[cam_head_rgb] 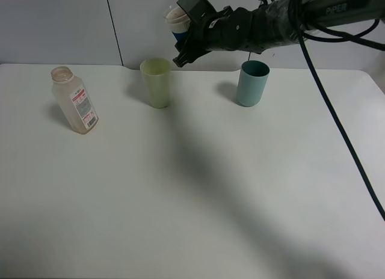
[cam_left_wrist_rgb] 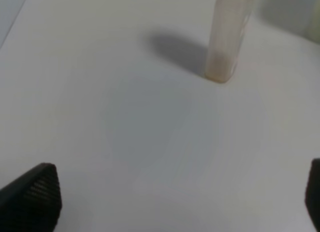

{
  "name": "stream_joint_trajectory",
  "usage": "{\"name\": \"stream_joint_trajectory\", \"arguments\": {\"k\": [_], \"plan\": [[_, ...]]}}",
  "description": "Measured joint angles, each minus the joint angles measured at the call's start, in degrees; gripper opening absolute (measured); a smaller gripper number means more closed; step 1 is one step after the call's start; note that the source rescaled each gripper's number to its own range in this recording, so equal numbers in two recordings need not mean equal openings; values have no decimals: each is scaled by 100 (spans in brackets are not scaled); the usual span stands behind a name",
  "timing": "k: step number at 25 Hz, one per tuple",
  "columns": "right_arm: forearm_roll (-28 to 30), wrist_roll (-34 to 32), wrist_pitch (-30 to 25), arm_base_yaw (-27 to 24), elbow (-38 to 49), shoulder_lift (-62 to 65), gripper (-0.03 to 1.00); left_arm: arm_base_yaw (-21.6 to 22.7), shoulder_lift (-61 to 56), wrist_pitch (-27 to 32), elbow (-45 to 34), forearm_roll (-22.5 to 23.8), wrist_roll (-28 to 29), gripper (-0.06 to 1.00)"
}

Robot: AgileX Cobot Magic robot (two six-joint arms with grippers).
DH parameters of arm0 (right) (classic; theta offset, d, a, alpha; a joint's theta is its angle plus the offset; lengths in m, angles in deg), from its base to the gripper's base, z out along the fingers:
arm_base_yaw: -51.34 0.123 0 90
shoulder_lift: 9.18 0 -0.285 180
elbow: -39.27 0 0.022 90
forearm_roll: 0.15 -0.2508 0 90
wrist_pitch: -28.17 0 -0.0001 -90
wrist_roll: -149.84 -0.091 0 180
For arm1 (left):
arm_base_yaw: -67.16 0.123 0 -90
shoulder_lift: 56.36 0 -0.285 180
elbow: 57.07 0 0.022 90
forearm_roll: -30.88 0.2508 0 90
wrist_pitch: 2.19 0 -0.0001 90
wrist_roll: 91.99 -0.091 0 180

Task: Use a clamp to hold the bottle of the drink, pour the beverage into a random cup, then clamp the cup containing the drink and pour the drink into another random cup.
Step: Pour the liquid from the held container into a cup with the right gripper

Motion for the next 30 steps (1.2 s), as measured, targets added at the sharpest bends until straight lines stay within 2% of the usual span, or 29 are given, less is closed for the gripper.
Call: {"name": "stream_joint_trajectory", "arguments": {"k": [14, 30], "plan": [[1041, 11, -1079, -38, -1357, -704, 0, 0, 0, 0, 0, 0, 0, 99], [1811, 11, -1123, 53, -1381, -709, 0, 0, 0, 0, 0, 0, 0, 99]]}}
